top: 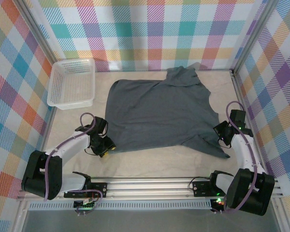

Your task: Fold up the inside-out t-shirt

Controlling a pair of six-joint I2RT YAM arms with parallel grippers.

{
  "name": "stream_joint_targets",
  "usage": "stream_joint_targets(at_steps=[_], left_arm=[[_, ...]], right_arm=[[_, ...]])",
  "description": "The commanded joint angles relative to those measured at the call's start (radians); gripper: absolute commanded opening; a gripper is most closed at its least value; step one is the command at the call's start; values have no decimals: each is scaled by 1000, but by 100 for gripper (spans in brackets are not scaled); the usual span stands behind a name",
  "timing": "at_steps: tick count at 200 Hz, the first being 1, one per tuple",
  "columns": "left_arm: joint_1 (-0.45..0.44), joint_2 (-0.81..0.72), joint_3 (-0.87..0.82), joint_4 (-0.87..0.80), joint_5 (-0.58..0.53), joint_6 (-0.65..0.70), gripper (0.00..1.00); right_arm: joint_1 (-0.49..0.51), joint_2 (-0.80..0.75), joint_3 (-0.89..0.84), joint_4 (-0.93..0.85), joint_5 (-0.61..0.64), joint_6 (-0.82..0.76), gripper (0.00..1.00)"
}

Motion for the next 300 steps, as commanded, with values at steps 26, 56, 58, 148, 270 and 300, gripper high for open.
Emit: stream_joint_targets(at_steps=[26,56,58,148,270,300], left_arm=[[-11,69,-5,50,81,8,33],[-11,64,-4,51,56,-1,21],[-11,63,-4,52,54,-2,18],[90,-171,-17,-199,-21,90,0],[107,7,287,-157,-66,145,0],[118,83,315,-117,-82,147,0]], right_arm=[[2,-9,-8,-15,21,-10,0],[2,-3,-10,-25,21,-12,0],[1,-4,-12,-23,21,-12,0],[1,-286,-124,-282,116,7,0],[10,-135,68,-173,55,13,0],[10,-22,83,-114,34,-22,0]])
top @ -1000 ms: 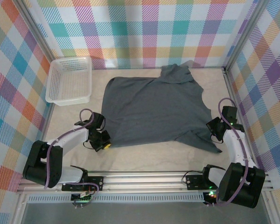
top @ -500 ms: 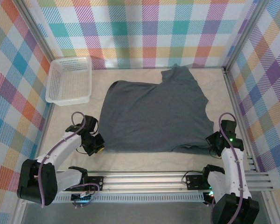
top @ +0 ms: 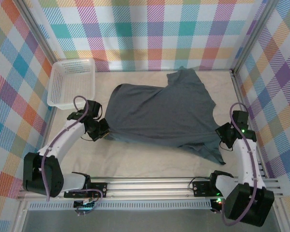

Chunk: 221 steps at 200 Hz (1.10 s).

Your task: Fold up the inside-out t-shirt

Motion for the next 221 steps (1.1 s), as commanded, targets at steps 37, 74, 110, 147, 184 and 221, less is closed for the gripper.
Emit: stream_joint_targets(at_steps=[37,74,110,147,184,221], left_arm=[[29,87,73,3,-27,21,0],[49,110,101,2,-88,8,0],[83,201,65,86,-59,13,0],[88,312,63,181,-30,3,32],[87,203,120,120,-99,28,49],[53,2,85,80,-156,102,57]], right_arm=[[5,115,82,69,-48,-50,0],[6,193,142,92,-64,-40,0],[7,335,153,157,-101,-49,2],[7,484,221,120,-200,-105,27],[7,302,132,50,-59,-112,48],[8,153,-81,20,-85,-26,50]])
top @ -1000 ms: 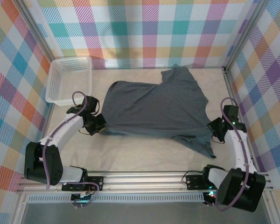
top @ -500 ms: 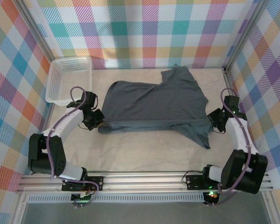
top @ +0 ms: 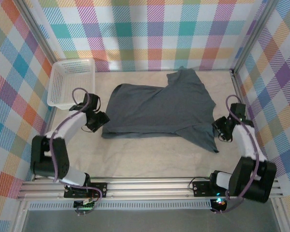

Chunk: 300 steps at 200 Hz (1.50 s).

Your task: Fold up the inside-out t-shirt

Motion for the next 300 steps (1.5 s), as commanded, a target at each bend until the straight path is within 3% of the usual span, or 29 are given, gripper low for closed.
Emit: stream_joint_targets(at_steps=[1,45,60,69,88,133,167,219,239,252,273,287,300], left_arm=[[-20,-128,2,-45,-54,59,57],[-48,-181,-36,-67,-68,79,59],[-51,-167,-38,-71,-70,77,59],[-51,-162,-39,-68,-67,71,59],[-54,-155,-41,-59,-58,66,59],[-59,-156,-44,-36,-8,68,60],[-85,-143,-24,-37,-1,71,62],[-97,-138,-24,-17,22,69,62],[-109,-112,-10,25,75,97,63],[-131,-76,16,31,90,122,64],[-167,-22,56,7,66,136,65],[-172,7,56,11,52,118,65],[-172,48,62,17,26,86,61]], right_arm=[[3,-38,-119,-71,16,50,50],[3,38,-165,-50,-11,18,50],[4,64,-162,-23,-41,13,46],[6,77,-154,-2,-69,8,37],[27,88,-108,-12,-116,4,0],[184,10,63,-74,-151,105,0],[199,75,166,-58,-110,119,0],[199,282,389,10,-42,97,0],[197,455,529,24,60,113,0],[195,576,625,8,59,100,0],[188,668,725,-51,23,58,36],[177,637,687,-43,27,38,38],[169,577,587,1,44,32,34]])
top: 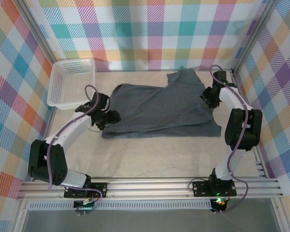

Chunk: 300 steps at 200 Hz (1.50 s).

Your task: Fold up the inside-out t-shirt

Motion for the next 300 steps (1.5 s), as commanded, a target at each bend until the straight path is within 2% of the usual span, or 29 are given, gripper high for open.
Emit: stream_joint_targets(at_steps=[1,5,14,18,26,33,63,93,115,139,165,186,193,198,216,230,248,264,300], left_arm=[[-8,54,30,5,-32,-18,60],[-8,73,38,4,-41,-25,54],[-8,124,70,-10,-60,-46,12],[-7,157,97,-21,-69,-58,0],[-8,221,151,-36,-72,-70,0],[-8,282,196,-39,-70,-70,0],[-2,506,375,-67,-136,-80,0],[22,586,367,-34,-128,-125,0],[25,520,230,1,-125,-153,0],[24,359,-36,69,-110,-210,0],[-30,136,-312,123,-54,-280,0],[-99,9,-350,69,-93,-278,0],[-103,-23,-328,41,-119,-267,0],[-102,-43,-297,26,-135,-253,5],[-102,-83,-166,-8,-203,-176,32],[-102,-77,-47,-14,-247,-92,45],[-100,-48,75,-5,-284,43,46],[-97,-31,124,38,-287,171,46],[-55,27,228,33,-303,248,48]], right_arm=[[-21,-102,-98,-1,29,-35,34],[-26,-118,-136,20,29,-38,31],[-38,-143,-209,59,26,-45,24],[-44,-148,-236,70,21,-47,18],[-60,-144,-277,83,8,-57,6],[-74,-133,-301,87,-6,-65,0],[-113,-55,-334,53,-52,-68,0],[-128,-43,-373,39,-62,-84,0],[-167,-25,-410,-20,-106,-97,0],[-224,-60,-526,-64,-183,-93,0],[-250,-245,-724,-78,-172,-72,0],[-243,-430,-771,-96,-190,-99,0],[-229,-492,-750,-99,-198,-120,3],[-204,-540,-720,-103,-186,-142,6],[-90,-603,-592,-89,-64,-228,17],[-16,-553,-468,-38,-15,-349,27],[31,-379,-282,12,20,-485,34],[36,-213,-130,12,27,-540,35],[48,135,205,-34,52,-642,36]])
